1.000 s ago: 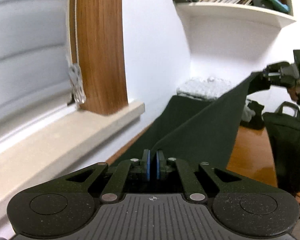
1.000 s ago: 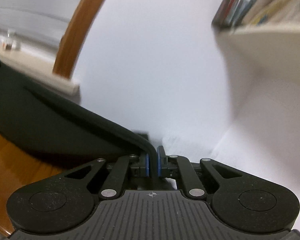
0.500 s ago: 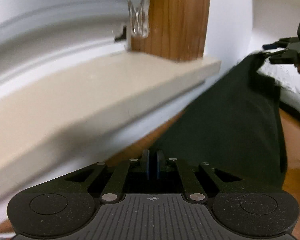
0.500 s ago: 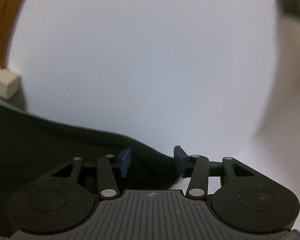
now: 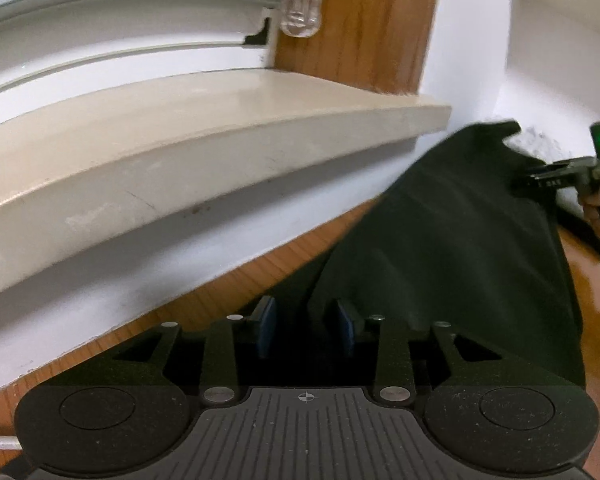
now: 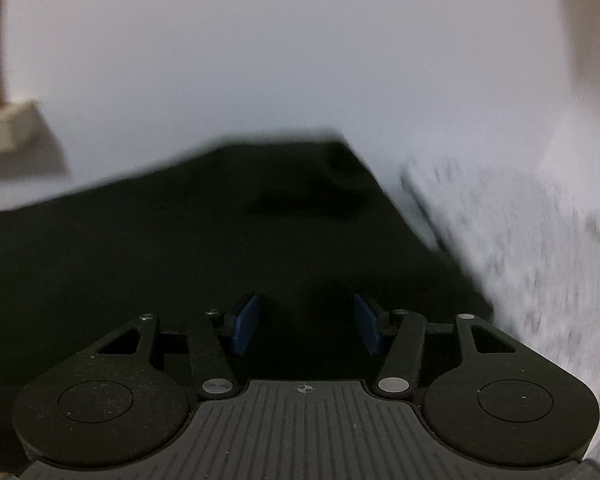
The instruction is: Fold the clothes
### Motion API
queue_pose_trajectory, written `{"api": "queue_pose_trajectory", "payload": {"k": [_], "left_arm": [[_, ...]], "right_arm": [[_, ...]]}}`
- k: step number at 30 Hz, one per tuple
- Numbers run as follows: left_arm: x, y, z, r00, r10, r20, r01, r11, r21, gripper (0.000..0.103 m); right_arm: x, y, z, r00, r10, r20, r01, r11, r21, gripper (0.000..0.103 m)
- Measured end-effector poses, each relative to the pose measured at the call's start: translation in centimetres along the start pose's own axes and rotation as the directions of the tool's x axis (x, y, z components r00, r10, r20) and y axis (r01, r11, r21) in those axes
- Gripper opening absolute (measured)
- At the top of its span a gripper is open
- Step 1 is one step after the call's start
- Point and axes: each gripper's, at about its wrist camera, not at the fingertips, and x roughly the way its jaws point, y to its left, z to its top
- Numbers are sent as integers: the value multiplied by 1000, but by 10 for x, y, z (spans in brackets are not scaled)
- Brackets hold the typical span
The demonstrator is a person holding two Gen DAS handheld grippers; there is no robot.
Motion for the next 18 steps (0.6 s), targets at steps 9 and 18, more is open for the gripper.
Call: {"api": "queue_pose_trajectory", "payload": {"k": [9, 18], "left_arm": [[-29, -3, -26, 999, -32, 2, 32, 999, 13, 37], [-35, -5, -31, 1000, -23, 7, 23, 1000, 21, 37]], "right_arm": [[-62, 4, -48, 999, 18, 37, -18, 1000, 6, 52], [-77, -43, -44, 987, -88, 132, 56, 971, 233, 58]]}}
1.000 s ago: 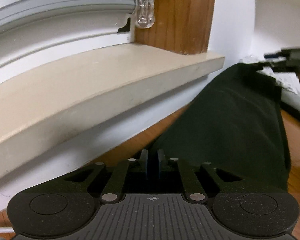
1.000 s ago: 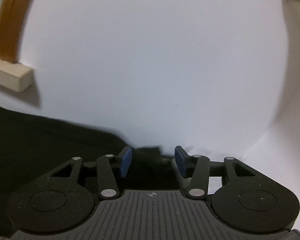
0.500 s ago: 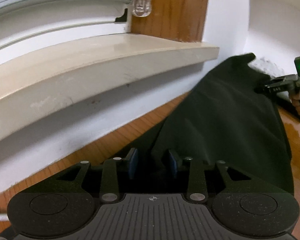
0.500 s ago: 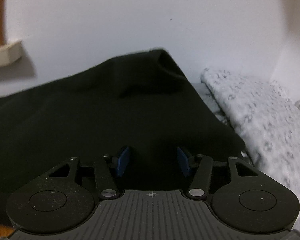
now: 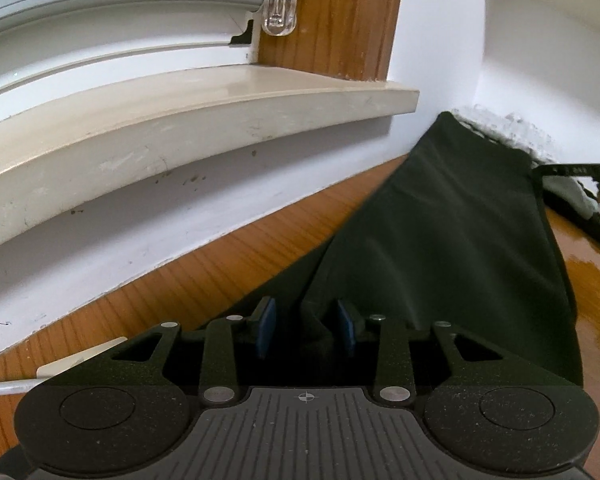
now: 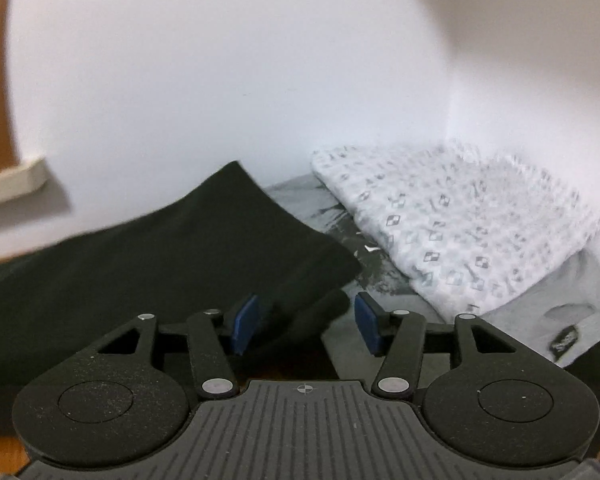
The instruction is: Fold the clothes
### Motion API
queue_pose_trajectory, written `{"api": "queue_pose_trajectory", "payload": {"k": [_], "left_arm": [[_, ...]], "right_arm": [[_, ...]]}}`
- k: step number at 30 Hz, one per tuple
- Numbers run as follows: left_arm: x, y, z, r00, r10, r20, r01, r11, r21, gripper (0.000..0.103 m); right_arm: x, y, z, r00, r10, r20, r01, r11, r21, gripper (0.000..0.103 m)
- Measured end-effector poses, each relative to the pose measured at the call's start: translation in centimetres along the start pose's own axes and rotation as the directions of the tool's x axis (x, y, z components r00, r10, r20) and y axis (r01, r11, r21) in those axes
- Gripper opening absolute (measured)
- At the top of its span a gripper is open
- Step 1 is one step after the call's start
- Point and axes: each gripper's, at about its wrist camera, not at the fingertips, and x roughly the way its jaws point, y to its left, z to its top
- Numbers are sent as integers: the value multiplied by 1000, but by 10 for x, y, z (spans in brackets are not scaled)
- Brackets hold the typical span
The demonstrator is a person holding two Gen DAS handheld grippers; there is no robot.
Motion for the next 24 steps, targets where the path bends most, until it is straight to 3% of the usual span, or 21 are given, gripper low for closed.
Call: {"api": "queue_pose_trajectory", "payload": {"k": [5, 7, 8, 9, 10, 11, 13, 15, 18, 19, 21, 22, 24], "left_arm": [[0, 0, 0, 1000, 2, 2, -2, 1000, 0, 37], [0, 0, 0, 1000, 3, 3, -3, 1000, -1, 37], [0, 0, 0, 1000, 3, 6, -3, 1000, 1, 35], [-1, -1, -1, 1000, 3, 11, -3, 1000, 2, 31], [-1, -1, -1, 1000, 2, 15, -2, 1000, 3, 18], [-2, -1, 0, 1000, -4, 19, 4, 1000, 7, 13], [-4, -2, 0, 999, 2, 37, -2, 1000, 13, 12], [-10, -1, 2, 997, 11, 75, -11, 1000, 3, 12], [-15, -1, 4, 996, 22, 92, -22, 1000, -3, 21], [-16, -2, 4, 995, 31, 90, -31, 1000, 0, 30], [-20, -2, 4, 994, 43, 99, -43, 999, -2, 50], [-24, -1, 5, 994, 43, 103, -42, 999, -4, 61], [-29, 2, 5, 994, 34, 104, -34, 999, -8, 63]], "right_arm": [[20, 11, -4, 999, -44, 1, 44, 999, 5, 57], [23, 17, -6, 998, -58, -10, 58, 998, 0, 37], [21, 17, -5, 998, -56, 1, 56, 998, -7, 9], [14, 17, -2, 999, -50, 23, 50, 999, -11, 9], [3, 16, 2, 997, -49, 59, 50, 999, -17, 8], [-10, 15, 5, 993, -58, 102, 62, 998, -29, 8], [-36, 13, 13, 981, -79, 177, 91, 994, -64, 7], [-49, 11, 15, 976, -118, 183, 138, 985, -101, 7], [-23, 5, 2, 989, -145, 15, 145, 976, -162, 14], [-18, 5, -4, 986, -165, 3, 163, 970, -183, 19], [-14, 6, -13, 982, -191, 4, 189, 963, -192, 54], [-19, 5, -13, 982, -187, 32, 189, 969, -157, 60], [-28, 8, -13, 983, -168, 77, 175, 979, -106, 63]]}}
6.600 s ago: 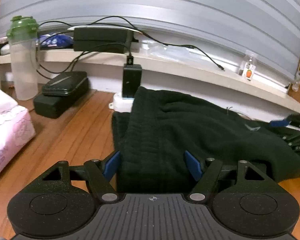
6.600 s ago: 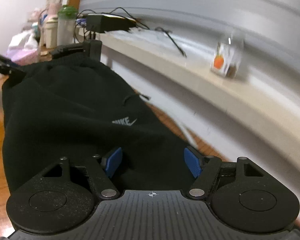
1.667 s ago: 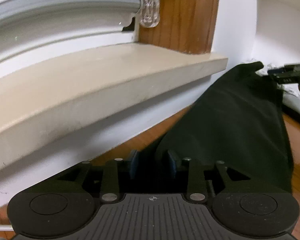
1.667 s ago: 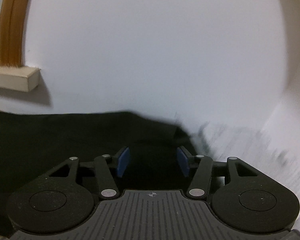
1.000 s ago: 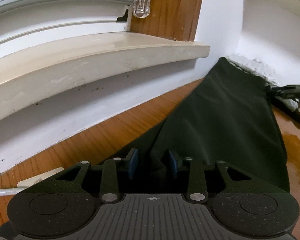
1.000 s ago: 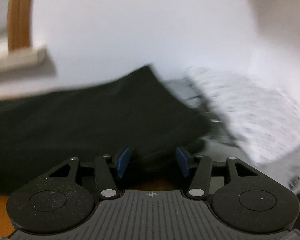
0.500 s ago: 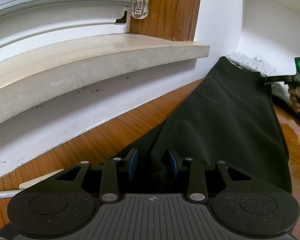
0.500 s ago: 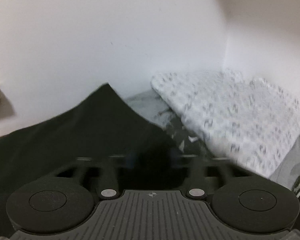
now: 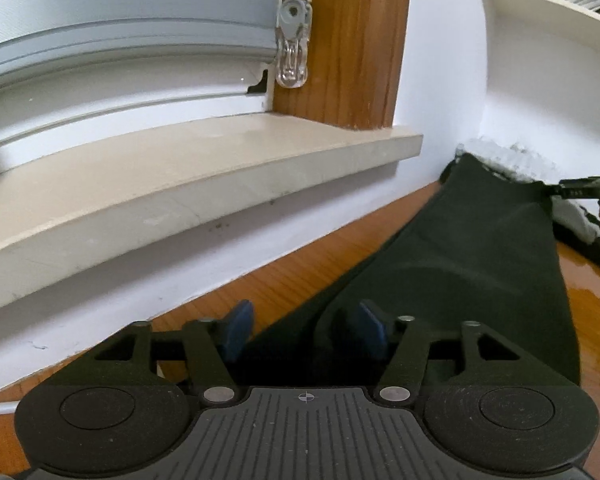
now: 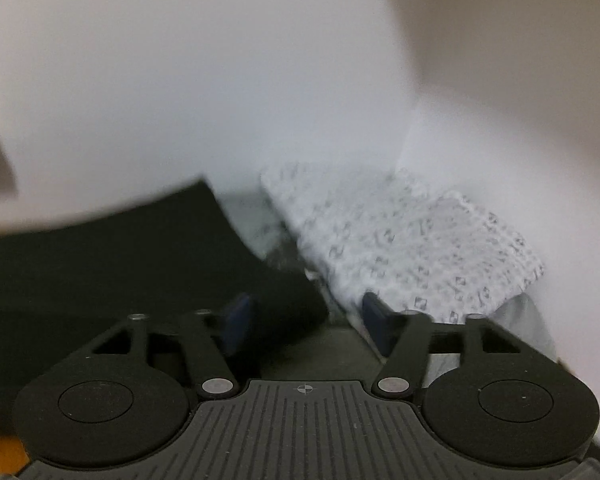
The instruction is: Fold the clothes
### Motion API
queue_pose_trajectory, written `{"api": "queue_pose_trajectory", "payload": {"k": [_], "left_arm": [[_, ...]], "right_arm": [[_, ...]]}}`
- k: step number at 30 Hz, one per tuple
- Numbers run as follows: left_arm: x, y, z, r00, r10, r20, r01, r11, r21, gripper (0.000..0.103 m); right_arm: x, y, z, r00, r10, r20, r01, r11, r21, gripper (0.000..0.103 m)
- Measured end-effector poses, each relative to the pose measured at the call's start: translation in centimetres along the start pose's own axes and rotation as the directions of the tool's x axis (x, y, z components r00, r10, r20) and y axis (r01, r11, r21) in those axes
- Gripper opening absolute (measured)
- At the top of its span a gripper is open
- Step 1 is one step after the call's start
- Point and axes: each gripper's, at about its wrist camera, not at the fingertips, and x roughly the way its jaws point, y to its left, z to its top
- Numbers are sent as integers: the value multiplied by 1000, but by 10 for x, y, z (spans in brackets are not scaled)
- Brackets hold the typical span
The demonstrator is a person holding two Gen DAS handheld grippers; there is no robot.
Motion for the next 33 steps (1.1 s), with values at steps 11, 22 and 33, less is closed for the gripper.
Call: {"api": "queue_pose_trajectory", "payload": {"k": [11, 22, 33], "left_arm": [[-58, 37, 11, 993, 92, 74, -88, 994, -62, 75], [-94, 65, -33, 982, 123, -142, -119, 992, 35, 75], [-57, 29, -26, 967, 69, -245, -33, 988, 148, 8]], "right_arm": [[-10, 87, -13, 880, 469, -79, -468, 883, 26, 75], [0, 109, -18, 847, 515, -127, -524, 850, -46, 84], [-1, 108, -20, 843, 522, -130, -531, 846, -45, 86]]}}
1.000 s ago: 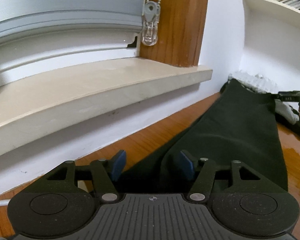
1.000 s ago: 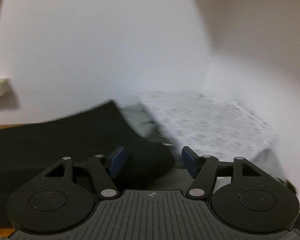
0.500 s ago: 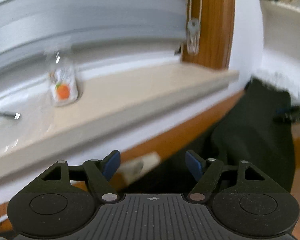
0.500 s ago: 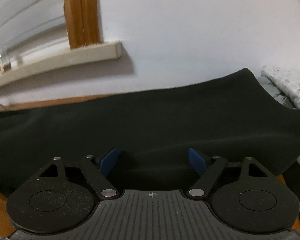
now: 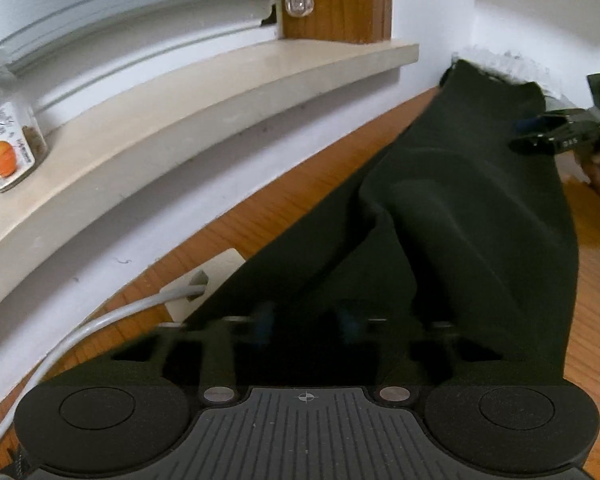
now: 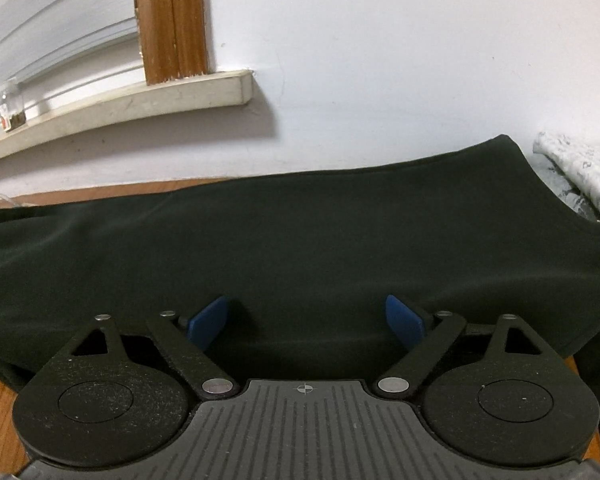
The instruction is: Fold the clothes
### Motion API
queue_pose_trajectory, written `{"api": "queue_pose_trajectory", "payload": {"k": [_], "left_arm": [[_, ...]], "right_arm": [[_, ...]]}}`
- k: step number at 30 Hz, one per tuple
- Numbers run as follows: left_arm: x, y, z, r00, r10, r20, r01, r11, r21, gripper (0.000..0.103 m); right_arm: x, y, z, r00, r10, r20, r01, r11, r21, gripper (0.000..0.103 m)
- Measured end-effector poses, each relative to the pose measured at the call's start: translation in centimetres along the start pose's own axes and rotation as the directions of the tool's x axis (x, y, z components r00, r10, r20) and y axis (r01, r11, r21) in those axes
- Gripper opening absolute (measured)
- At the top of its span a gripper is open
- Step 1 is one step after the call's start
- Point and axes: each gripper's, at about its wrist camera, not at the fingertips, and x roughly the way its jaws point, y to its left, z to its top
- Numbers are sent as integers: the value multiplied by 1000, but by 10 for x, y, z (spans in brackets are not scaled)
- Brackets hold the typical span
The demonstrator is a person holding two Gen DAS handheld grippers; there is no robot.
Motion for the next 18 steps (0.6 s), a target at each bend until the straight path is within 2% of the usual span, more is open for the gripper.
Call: {"api": "queue_pose_trajectory", "payload": {"k": [2, 4, 6, 7, 9, 11, 15, 18], "left_arm": [[-12, -2, 7, 998, 57, 35, -57, 998, -2, 7], [-32, 2, 19, 987, 117, 112, -112, 992, -50, 7], [-40, 6, 29, 973, 191, 130, -184, 981, -64, 8], [-37, 6, 32, 964, 238, 115, -233, 971, -56, 11], [-24, 6, 31, 959, 278, 50, -277, 961, -22, 19], [-25, 7, 27, 950, 311, 31, -310, 950, -22, 49], [-70, 23, 9, 930, 364, 55, -357, 929, -100, 62], [-109, 43, -13, 907, 418, 50, -406, 900, -157, 70]], "right_arm": [[0, 0, 0, 1000, 1, 0, -1, 1000, 2, 86], [-1, 0, 0, 1000, 1, 0, -1, 1000, 3, 86], [0, 0, 1, 1000, -3, -1, 3, 1000, 0, 86], [0, 1, 1, 1000, -6, -2, 6, 1000, -4, 86], [0, 2, 1, 1000, -11, -4, 11, 1000, -11, 87], [0, 2, 1, 1000, -12, -4, 12, 1000, -10, 87], [0, 2, 1, 1000, -11, -4, 11, 1000, -8, 87], [0, 0, 1, 1000, -7, -3, 7, 1000, -3, 87]]}}
